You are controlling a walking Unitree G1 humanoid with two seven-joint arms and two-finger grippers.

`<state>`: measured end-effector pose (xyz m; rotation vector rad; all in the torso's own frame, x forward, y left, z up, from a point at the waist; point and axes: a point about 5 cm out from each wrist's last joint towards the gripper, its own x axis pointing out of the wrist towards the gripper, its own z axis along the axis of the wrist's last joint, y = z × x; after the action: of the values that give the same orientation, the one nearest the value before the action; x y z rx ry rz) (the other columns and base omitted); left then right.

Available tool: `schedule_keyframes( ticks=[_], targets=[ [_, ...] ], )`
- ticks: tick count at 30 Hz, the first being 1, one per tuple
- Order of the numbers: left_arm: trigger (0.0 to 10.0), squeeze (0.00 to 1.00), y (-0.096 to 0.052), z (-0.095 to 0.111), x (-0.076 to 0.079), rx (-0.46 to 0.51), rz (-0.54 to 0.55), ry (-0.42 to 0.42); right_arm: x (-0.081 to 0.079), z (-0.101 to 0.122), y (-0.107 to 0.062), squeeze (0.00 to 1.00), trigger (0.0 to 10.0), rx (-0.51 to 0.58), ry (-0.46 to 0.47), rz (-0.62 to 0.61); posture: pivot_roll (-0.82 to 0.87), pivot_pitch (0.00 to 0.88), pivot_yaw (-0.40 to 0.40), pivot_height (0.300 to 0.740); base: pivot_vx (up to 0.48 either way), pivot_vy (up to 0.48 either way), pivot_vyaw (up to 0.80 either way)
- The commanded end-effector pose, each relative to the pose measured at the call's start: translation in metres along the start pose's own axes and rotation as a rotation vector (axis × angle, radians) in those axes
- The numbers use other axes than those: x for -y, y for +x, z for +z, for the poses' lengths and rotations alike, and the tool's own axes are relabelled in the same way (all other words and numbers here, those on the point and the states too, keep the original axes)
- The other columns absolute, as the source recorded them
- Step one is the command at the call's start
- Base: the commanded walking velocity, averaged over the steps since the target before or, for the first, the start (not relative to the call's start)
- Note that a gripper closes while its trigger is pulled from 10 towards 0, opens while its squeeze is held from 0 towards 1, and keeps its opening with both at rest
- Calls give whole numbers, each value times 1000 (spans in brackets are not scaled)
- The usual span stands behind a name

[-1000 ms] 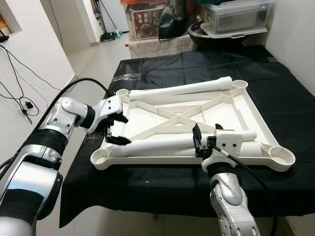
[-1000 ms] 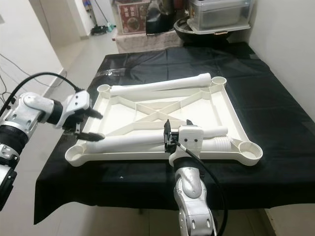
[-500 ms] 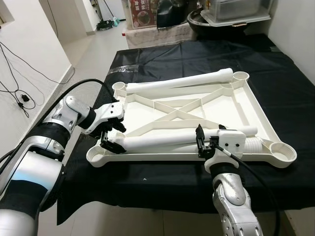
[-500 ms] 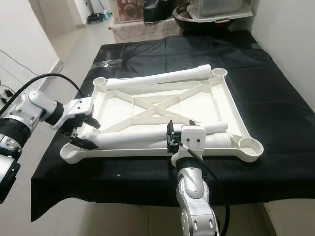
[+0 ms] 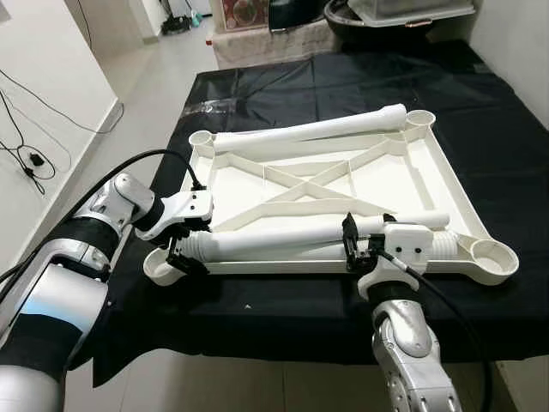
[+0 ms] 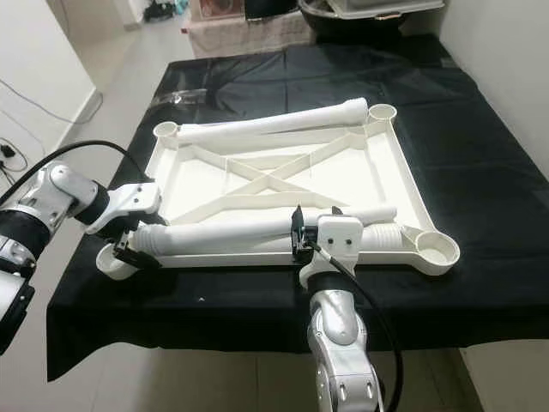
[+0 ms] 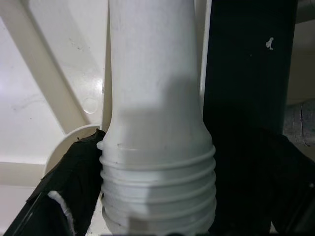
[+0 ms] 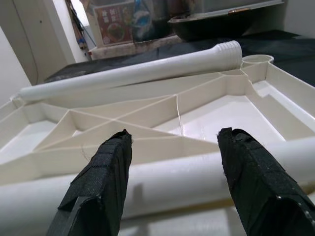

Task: Building children table

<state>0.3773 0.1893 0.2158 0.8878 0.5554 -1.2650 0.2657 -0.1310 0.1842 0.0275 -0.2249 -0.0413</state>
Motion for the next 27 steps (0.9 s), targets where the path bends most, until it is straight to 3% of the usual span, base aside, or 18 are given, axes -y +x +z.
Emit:
schedule_keyframes(
  ticks=[1,3,4,5,6,7,8,10,11,21,26,27],
  targets=[
    [10000,0,2,-14,6,-34,-22,-26,-2,4,0,0,10000,5,20,2,68,205,129,740,0,0,0],
    [10000,0,2,-14,6,-38,-21,-23,-2,6,1,0,10000,11,21,1,68,205,129,740,0,0,0],
    [8980,0,2,-15,7,-50,-23,-17,-3,8,2,0,10000,19,22,4,67,204,127,740,0,0,0],
    [6549,0,2,-15,7,-50,-25,-17,-3,9,3,0,10000,21,23,6,67,204,127,740,0,0,0],
    [6549,0,2,-15,7,-50,-25,-17,-3,9,3,0,10000,21,23,6,67,204,127,740,0,0,0],
    [4118,0,2,-16,7,-50,-26,-18,-3,9,3,0,10000,22,23,7,66,205,126,740,0,0,0],
    [588,0,2,-16,7,-45,-30,-18,-4,9,3,0,10000,23,24,9,66,205,126,740,0,0,0],
    [588,0,2,-16,7,-45,-30,-18,-4,9,3,0,10000,23,24,9,66,205,126,740,0,0,0],
    [0,0,3,-16,8,-43,-30,-20,-4,9,3,0,10000,22,24,9,61,204,127,740,0,0,0],
    [0,0,0,-16,6,-37,-10,-19,-3,9,6,0,10000,22,22,14,62,188,119,740,0,0,0],
    [0,0,-6,-9,-2,53,100,-40,-1,19,15,0,10000,67,44,10,60,167,115,740,0,0,0],
    [6078,0,-8,-7,-5,75,137,-47,-1,22,18,0,10000,80,49,9,57,155,111,740,0,0,0]
  ],
)
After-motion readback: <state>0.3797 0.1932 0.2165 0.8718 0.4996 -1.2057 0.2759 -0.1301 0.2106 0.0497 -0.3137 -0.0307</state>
